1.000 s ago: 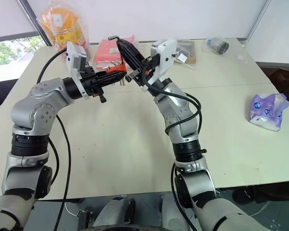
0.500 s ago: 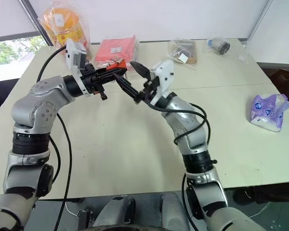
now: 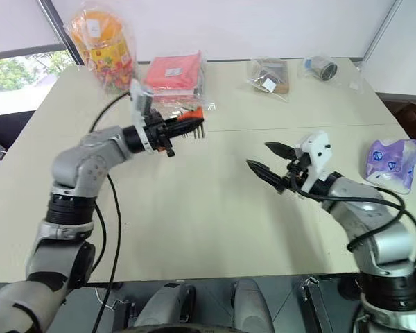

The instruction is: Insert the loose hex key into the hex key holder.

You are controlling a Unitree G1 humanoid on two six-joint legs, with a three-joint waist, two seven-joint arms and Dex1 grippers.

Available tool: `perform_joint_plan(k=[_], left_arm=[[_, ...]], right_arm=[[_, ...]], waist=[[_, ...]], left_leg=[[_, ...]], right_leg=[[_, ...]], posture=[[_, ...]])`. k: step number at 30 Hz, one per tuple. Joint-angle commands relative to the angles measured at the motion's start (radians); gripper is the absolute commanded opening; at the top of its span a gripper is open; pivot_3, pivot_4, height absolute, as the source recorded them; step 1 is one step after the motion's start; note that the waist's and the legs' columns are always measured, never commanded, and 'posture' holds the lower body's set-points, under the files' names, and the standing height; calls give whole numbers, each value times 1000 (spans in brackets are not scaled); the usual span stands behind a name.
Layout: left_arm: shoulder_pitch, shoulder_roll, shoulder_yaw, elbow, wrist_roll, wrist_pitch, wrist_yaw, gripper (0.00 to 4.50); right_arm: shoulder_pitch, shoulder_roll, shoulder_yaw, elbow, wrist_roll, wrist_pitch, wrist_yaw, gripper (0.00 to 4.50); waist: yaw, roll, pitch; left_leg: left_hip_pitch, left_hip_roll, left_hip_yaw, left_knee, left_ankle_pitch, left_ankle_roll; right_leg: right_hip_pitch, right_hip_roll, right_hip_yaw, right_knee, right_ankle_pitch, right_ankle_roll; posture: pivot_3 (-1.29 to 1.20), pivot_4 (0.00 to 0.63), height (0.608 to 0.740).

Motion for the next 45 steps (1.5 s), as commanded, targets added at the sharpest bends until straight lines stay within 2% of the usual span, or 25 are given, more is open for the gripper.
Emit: perform_joint_plan(k=[1,5,12,17,24,26,27,33,34,41,45], left_arm=[[-63,-77,-22,89,-9,44,14,0],[-104,-174,-19,210,-47,197,39,0],[-172,-316,144,397,-139,460,228,0],[-143,-351,162,448,-111,520,298,0],[-80,-357,138,416,-89,558,337,0],[-60,-356,132,410,-76,558,350,906],[-53,-354,130,408,-71,558,356,1178],[-45,-342,126,405,-40,566,385,4220],[-45,-332,129,404,-32,566,396,4439],[-56,-201,113,329,-20,606,393,4439],[-34,-84,-8,235,24,554,324,4439]], right_arm=[[31,-101,-33,-67,-63,-43,47,3457],[58,-140,-44,-87,-103,-63,36,3457],[114,-118,-62,-149,-118,-45,-21,3457],[131,-106,-60,-174,-129,-40,-54,3457],[123,-99,-36,-159,-160,-59,-58,3457],[107,-96,-22,-150,-169,-66,-58,3519],[102,-94,-16,-145,-172,-69,-57,3519],[75,-91,12,-113,-201,-93,-48,3519],[72,-90,17,-109,-204,-96,-46,3519],[57,-96,41,-74,-228,-121,-19,3519],[38,-100,50,-37,-243,-144,3,3519]], waist=[[4,-1,0],[3,-1,1],[0,-2,1],[3,-2,1],[4,-2,1],[4,-2,1],[3,-2,1],[4,-3,-1],[4,-3,-1],[-8,-3,-2],[-6,-3,-2]], left_leg=[[0,0,0,0,0,0],[0,-1,0,1,0,1],[0,0,0,1,1,-1],[1,-1,0,1,2,-3],[1,-1,0,1,2,-3],[1,-1,0,1,2,-3],[1,-1,0,1,2,-3],[2,-1,0,1,2,-3],[4,-1,0,1,2,-3],[8,1,1,-1,2,-3],[9,1,2,-2,2,-3]], right_leg=[[0,0,0,0,0,0],[1,0,0,-1,0,0],[1,0,0,0,0,0],[1,0,0,0,0,0],[1,0,0,0,0,0],[1,0,0,0,0,0],[1,0,0,0,0,0],[3,-1,0,-1,0,0],[5,-1,0,-1,0,0],[6,0,2,0,0,0],[6,0,2,0,0,0]], posture=[[0,150,740],[0,150,740],[0,150,740],[0,150,740],[0,150,740],[0,150,740],[0,150,740],[0,150,740],[0,150,740],[0,150,740],[0,150,740]])
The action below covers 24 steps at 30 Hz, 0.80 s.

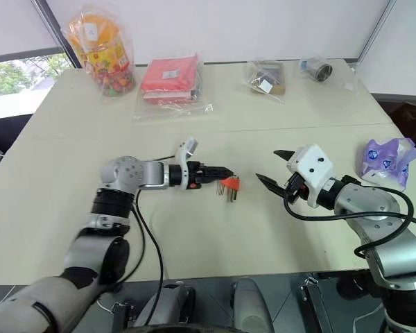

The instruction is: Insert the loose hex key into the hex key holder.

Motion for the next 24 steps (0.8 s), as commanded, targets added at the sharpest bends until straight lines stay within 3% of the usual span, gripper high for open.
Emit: perform_joint_plan(k=[1,5,11,17,24], left_arm=[[35,111,-103,-73,90,-55,-46,4439],[52,228,-225,-169,213,-357,-179,4439],[5,318,-217,-172,308,-677,-328,4439],[80,528,-174,-335,242,-709,-599,4439],[240,668,-122,-500,194,-731,-731,4439]], right_arm=[[-33,-6,-4,14,-13,-42,22,3519],[-60,-28,0,58,-14,-62,75,3519],[-81,-116,-12,135,-3,-98,216,3519],[-96,-281,-27,211,-1,-156,426,3519],[-131,-417,-40,300,-37,-267,567,3519]], waist=[[3,0,0],[8,0,0],[23,0,0],[18,0,1],[10,1,1]], left_leg=[[0,0,0,0,0,0],[0,0,0,0,0,0],[-5,-1,0,1,0,0],[-7,-1,0,0,0,1],[-7,0,-1,1,-3,5]], right_leg=[[0,0,0,0,0,0],[0,-1,0,0,0,0],[-2,-2,-1,-4,0,0],[-3,-2,-1,-4,0,0],[-3,-2,-1,-4,0,0]], posture=[[0,150,740],[0,150,740],[0,150,740],[0,150,740],[0,150,740]])
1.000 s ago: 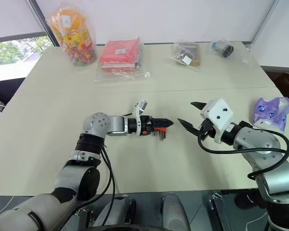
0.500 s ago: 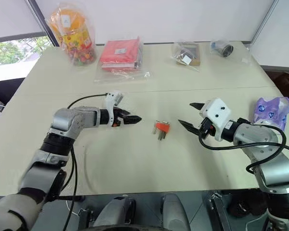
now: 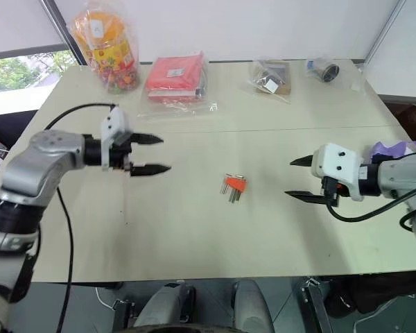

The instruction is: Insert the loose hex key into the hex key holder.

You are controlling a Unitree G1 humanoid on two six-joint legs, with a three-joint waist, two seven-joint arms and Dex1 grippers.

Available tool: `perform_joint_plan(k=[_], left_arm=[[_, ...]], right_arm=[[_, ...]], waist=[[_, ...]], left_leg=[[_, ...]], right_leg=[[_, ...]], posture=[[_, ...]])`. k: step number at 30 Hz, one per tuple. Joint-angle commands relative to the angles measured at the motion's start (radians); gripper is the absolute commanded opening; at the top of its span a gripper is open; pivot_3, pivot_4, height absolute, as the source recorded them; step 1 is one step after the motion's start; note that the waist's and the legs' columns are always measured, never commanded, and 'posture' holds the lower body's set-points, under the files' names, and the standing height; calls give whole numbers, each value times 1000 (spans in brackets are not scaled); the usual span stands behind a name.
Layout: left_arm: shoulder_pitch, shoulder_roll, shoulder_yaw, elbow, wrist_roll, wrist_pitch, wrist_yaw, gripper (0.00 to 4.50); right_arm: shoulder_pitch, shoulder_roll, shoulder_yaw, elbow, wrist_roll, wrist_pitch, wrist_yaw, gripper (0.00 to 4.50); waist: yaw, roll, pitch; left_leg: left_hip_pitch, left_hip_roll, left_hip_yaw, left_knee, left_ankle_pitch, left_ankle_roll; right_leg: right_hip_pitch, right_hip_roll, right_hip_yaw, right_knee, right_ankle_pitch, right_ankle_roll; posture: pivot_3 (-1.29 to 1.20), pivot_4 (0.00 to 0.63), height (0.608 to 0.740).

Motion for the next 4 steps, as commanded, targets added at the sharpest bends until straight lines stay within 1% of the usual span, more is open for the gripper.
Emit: perform_joint_plan(k=[1,4], left_arm=[[22,38,70,-69,-35,-11,-34,4439],[33,43,97,-81,-48,-5,-31,4439]], right_arm=[[-41,-41,-38,17,6,-43,55,3519],[-66,-46,-36,18,12,-43,68,3519]], waist=[[-1,0,0],[-2,0,0]], left_leg=[[0,0,0,0,0,0],[0,0,0,0,0,1]], right_leg=[[0,0,0,0,0,0],[0,0,0,0,0,0]], posture=[[0,150,740],[0,150,740]])
